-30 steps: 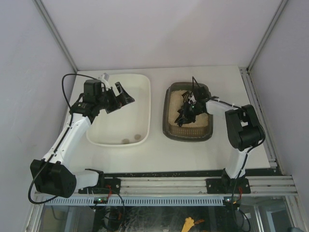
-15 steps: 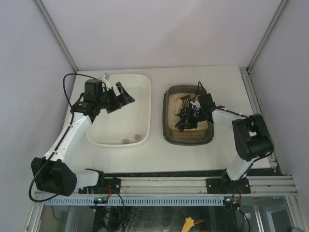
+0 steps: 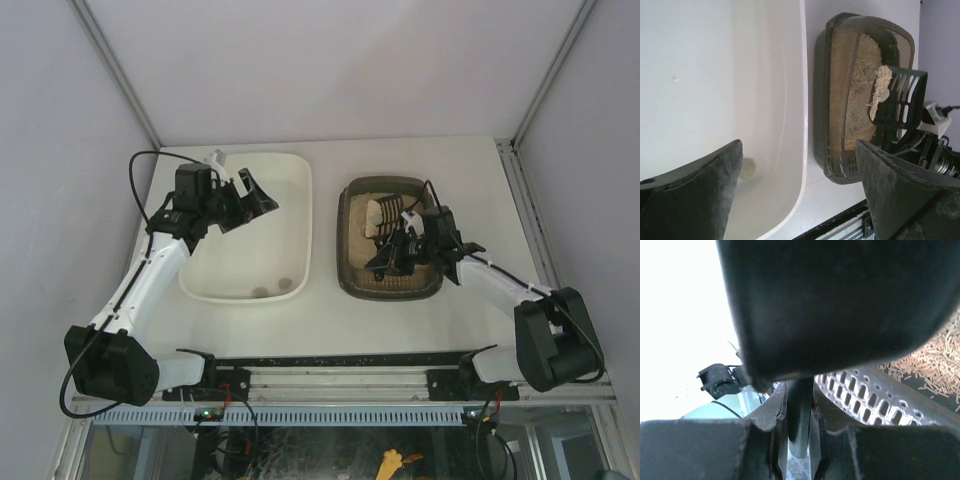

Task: Clean the litter box

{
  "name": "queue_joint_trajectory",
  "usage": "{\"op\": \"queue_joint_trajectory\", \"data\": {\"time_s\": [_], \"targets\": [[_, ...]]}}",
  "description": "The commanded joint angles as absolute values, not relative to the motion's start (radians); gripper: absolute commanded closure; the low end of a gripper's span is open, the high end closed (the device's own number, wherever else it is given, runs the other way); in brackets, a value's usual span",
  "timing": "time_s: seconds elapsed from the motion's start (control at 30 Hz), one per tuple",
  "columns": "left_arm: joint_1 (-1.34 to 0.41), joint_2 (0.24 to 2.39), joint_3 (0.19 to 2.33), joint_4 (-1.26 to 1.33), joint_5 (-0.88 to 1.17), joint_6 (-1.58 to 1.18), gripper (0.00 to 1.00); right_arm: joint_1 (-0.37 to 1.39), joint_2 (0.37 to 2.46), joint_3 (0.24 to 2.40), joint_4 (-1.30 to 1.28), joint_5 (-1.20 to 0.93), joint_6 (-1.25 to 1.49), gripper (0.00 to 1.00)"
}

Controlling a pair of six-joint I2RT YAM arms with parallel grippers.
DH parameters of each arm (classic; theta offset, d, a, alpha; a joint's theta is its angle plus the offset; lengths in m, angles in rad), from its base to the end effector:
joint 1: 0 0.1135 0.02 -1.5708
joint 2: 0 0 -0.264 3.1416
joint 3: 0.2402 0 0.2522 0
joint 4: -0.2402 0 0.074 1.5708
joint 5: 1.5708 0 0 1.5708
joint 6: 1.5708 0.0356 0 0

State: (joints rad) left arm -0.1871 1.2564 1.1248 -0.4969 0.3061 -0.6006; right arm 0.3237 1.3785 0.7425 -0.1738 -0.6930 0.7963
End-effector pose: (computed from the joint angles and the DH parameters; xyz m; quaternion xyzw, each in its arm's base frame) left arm 0.2696 -0.0620 0.3284 -0.1130 0.8761 -0.2976 0.3621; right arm 0.2508 0.1081 0.2020 0.0818 0.8786 0.4527 0.1285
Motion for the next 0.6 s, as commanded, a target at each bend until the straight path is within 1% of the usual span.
{"op": "queue_joint_trajectory", "data": {"time_s": [0.0,0.13,0.2,0.3,0.57], "targets": [[-0.181,1.226,1.104,-0.461,0.274,-0.585,0.03,0.337,1.298,0.622,0.018,-0.660,0.804,1.00],[-0.180,1.222,1.097,-0.457,0.264,-0.579,0.03,0.318,1.267,0.494,0.213,-0.687,0.811,1.00],[-0.180,1.220,1.095,-0.455,0.256,-0.575,0.03,0.288,1.274,0.411,0.400,-0.750,0.844,1.00],[-0.179,1.220,1.094,-0.452,0.250,-0.575,0.03,0.254,1.339,0.320,0.722,-0.821,0.931,1.00],[-0.180,1.220,1.083,-0.446,0.223,-0.572,0.03,0.231,1.532,0.240,1.296,-0.939,1.091,1.00]]}}
